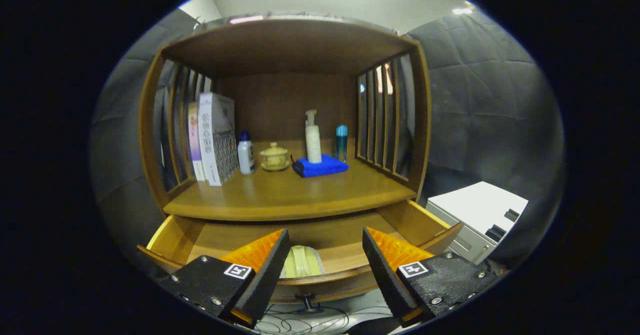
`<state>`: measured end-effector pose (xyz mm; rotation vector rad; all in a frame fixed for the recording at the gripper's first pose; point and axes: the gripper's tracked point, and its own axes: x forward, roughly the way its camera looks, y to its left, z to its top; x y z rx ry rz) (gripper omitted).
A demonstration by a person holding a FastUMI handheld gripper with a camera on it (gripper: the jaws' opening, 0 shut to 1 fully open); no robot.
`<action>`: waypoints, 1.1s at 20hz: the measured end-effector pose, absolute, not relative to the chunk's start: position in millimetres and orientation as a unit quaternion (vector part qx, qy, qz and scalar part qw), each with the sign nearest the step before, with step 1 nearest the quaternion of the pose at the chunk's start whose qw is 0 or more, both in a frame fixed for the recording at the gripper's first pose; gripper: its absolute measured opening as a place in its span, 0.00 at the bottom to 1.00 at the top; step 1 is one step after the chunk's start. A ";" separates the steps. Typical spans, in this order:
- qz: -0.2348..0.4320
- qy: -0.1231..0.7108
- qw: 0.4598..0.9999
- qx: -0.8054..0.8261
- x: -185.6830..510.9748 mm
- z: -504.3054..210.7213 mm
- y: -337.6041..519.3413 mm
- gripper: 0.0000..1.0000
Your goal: Pull open the drawer, take out the items inside it, and place them on the countertop above the cabinet.
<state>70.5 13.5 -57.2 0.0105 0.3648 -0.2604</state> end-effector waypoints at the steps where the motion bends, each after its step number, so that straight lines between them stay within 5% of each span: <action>1: -0.129 0.201 0.971 -0.005 78.1 -63.3 14.3 0.91; 17: -0.081 0.452 0.888 0.003 124.5 -179.0 45.9 0.90; 22: -0.077 0.466 0.881 0.005 126.0 -182.2 45.8 0.60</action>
